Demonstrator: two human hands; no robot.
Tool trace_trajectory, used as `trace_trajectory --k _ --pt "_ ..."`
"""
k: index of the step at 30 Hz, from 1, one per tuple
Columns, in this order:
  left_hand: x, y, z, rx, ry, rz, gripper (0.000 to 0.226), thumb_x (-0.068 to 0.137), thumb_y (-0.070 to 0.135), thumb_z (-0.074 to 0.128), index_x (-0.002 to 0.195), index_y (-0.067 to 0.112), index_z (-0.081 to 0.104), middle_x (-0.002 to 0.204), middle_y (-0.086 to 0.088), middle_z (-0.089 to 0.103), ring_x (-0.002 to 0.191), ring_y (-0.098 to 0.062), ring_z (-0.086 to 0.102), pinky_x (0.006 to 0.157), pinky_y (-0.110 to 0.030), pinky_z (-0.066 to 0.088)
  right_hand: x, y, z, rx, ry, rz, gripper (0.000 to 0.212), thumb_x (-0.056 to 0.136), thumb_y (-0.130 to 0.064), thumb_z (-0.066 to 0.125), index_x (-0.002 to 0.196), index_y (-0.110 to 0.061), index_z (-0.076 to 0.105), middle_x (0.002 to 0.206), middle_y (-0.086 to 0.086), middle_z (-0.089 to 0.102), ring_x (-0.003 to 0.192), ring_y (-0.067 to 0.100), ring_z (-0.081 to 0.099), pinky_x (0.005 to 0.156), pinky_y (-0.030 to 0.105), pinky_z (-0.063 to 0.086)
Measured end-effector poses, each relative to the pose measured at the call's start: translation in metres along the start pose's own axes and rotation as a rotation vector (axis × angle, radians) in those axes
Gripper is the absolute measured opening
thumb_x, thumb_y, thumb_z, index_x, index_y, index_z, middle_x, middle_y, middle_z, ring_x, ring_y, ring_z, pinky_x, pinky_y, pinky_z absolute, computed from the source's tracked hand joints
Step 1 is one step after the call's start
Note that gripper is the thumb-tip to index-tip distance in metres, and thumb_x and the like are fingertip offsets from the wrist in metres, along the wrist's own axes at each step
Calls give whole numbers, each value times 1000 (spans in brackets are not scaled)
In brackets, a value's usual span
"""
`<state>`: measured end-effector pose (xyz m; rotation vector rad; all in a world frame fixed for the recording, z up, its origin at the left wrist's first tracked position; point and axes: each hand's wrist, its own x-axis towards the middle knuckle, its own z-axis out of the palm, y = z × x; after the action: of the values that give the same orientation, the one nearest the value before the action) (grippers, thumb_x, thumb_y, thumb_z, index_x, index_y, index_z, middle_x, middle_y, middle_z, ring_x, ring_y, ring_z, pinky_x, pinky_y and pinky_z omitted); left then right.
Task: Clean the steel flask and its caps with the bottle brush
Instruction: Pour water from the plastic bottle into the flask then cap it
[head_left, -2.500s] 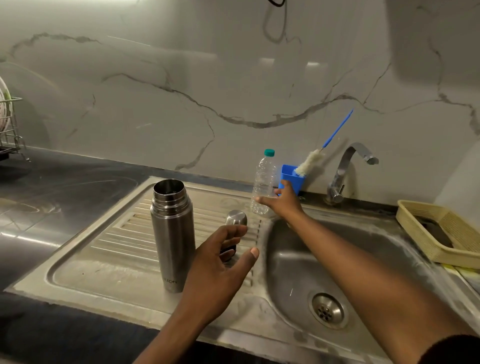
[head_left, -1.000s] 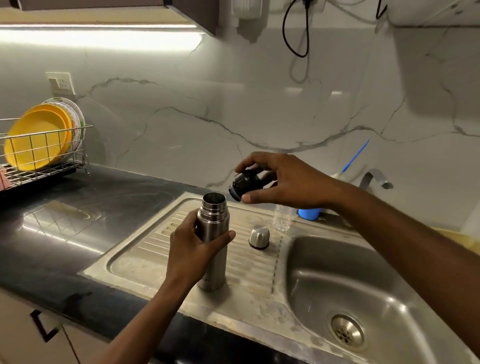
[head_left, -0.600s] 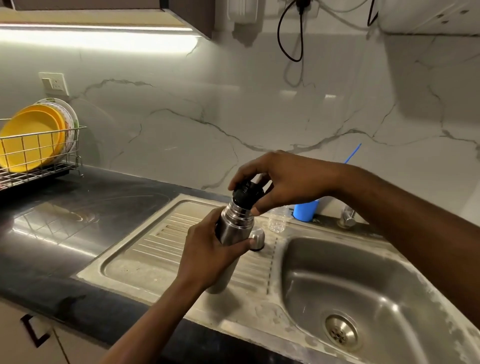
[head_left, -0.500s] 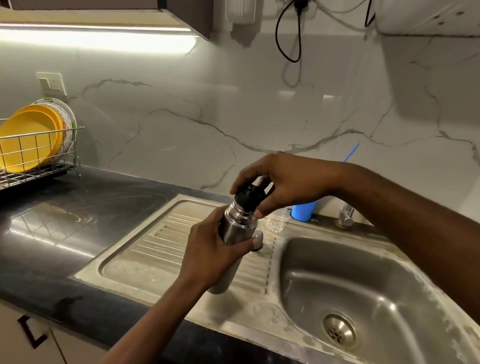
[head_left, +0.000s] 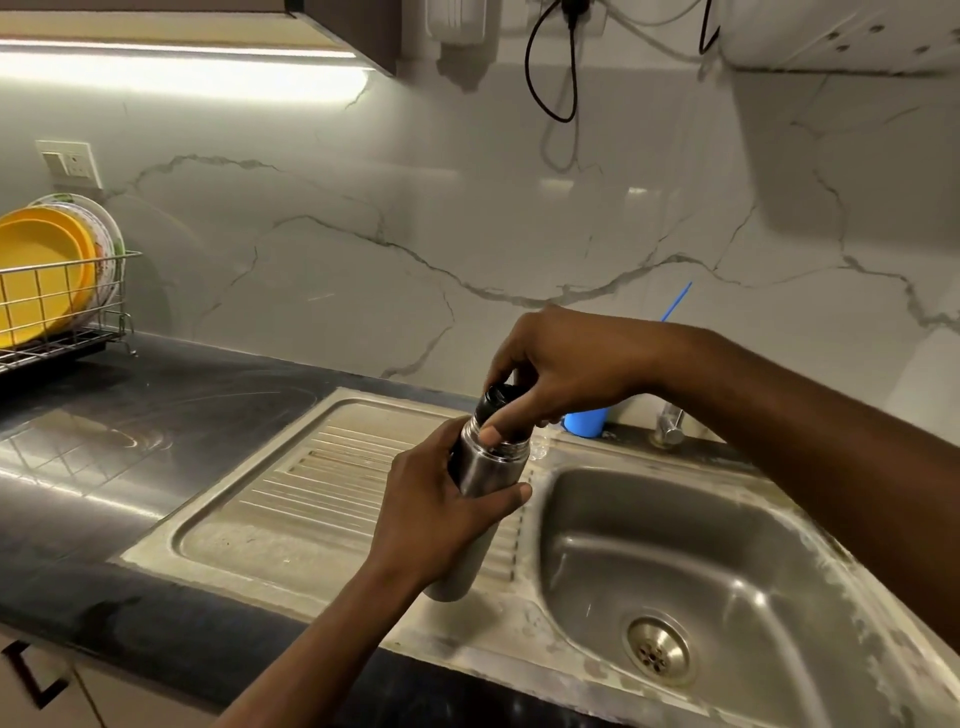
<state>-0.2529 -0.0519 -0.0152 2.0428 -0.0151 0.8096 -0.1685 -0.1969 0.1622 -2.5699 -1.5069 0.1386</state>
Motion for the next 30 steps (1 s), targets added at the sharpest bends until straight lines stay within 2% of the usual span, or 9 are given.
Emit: trace_trajectory --k 4,7,11,13,17,20,22,26,30 --pt "-1 1 2 14 14 3 78 68 56 93 133 50 52 105 37 61 90 13 64 78 -5 49 1 -6 12 -148 82 115 63 84 -74 65 70 -13 69 54 -3 67 50 10 68 50 19 46" --pt "-2 1 2 14 4 -9 75 68 56 92 133 43 56 105 29 64 95 -2 70 81 -10 52 3 -5 18 -273 149 129 70 86 -82 54 62 -16 61 53 -7 55 49 8 53 51 21 37" --pt "-4 0 -1 -7 -13 -4 69 68 49 95 125 46 57 101 36 63 94 6 68 74 -5 52 -7 -1 0 -57 -40 16 52 86 -59 76 132 -36 66 112 -19 69 96 1 69 83 21 55" --pt "-5 -1 -2 -21 -15 -4 68 67 48 96 122 46 58 100 35 65 98 15 64 75 -1 49 -9 3 -4 -13 -125 -57 56 87 -38 83 139 -36 62 124 -18 68 102 -2 69 88 19 56" --pt "-4 -2 -1 -8 -1 3 69 66 49 96 124 48 57 102 38 63 95 17 63 74 -2 50 -5 5 5 -57 -12 -20 38 90 -59 73 107 -25 76 90 -10 77 78 2 70 68 21 52" --pt "-4 -1 1 11 12 -2 76 67 51 94 133 42 58 110 29 66 92 3 67 82 -10 52 1 2 17 -193 71 106 66 88 -79 54 68 -17 65 57 -6 63 53 10 59 54 22 40" --pt "-3 -1 1 25 8 -4 75 68 52 94 133 38 59 112 23 69 96 -3 68 85 -14 53 2 1 21 -278 104 127 73 88 -83 46 64 -16 60 56 -5 55 53 10 49 56 25 37" --pt "-3 -3 -1 25 -7 1 71 67 52 94 126 45 56 104 33 63 90 12 63 80 -10 52 -6 2 4 -80 -34 40 54 87 -63 73 131 -33 65 115 -13 71 99 5 69 83 24 54" --pt "-2 -6 -3 16 2 -10 72 65 54 94 128 39 62 108 24 70 94 8 66 80 -14 54 -7 7 3 -5 -88 -79 56 86 -24 83 137 -32 63 125 -12 70 106 3 69 88 20 55"
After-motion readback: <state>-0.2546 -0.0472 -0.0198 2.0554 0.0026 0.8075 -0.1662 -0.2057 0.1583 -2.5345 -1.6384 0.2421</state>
